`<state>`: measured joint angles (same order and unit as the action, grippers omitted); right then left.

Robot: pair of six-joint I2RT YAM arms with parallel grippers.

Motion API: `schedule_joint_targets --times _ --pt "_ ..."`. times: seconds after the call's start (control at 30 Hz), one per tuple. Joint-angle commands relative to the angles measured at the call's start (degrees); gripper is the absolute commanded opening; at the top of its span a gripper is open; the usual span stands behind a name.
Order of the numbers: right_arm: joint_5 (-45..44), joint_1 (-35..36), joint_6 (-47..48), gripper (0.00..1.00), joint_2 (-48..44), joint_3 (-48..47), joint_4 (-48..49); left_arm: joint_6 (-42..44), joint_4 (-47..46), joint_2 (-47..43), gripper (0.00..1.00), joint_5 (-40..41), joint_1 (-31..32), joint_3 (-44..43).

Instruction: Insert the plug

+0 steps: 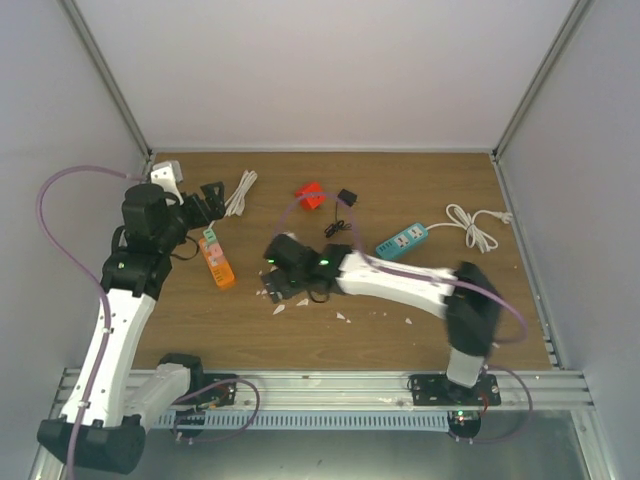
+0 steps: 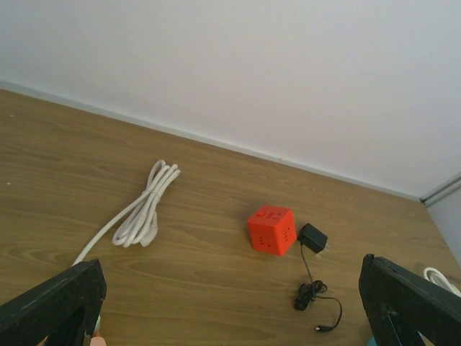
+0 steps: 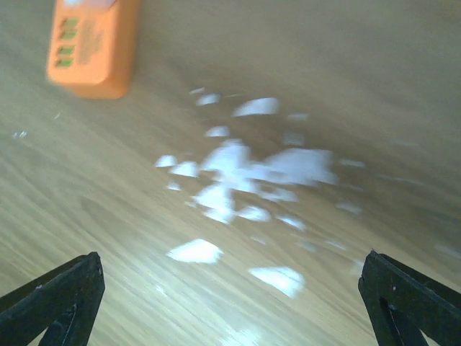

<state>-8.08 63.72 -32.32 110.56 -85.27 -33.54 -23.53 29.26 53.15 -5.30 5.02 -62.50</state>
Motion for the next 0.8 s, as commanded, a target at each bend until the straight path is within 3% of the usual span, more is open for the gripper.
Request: schedule_joint_targets --times 0.0,0.07,0.2,0.5,0.67,0.77 --pt "-17.43 -5.23 -10.62 1.00 -20.59 8.38 -18.53 -0.39 -3.45 -1.78 0.99 1.96 -0.27 2.51" --pt "-20.67 -12.76 -16.38 1.00 -26.65 12.17 -24.31 -1.49 -5.02 -2.64 0.99 0.11 -0.19 3.76" --pt "-24.95 -24.38 -21.34 1.00 -32.25 18.50 -24.88 -2.33 -6.49 -2.91 0.99 -1.45 0.36 5.19" --pt "-27.42 -33.37 -24.02 0.99 -12.97 8.99 -30.75 -1.70 -6.52 -1.53 0.99 1.41 1.81 6.80" --pt "-26.02 -35.90 -23.63 1.00 -7.64 7.35 -25.25 -2.61 -9.86 -1.24 0.99 0.38 2.73 12.06" --pt "-23.88 -37.75 -23.49 1.00 -6.05 7.68 -22.67 -4.23 -14.39 -2.32 0.99 2.70 7.82 18.23"
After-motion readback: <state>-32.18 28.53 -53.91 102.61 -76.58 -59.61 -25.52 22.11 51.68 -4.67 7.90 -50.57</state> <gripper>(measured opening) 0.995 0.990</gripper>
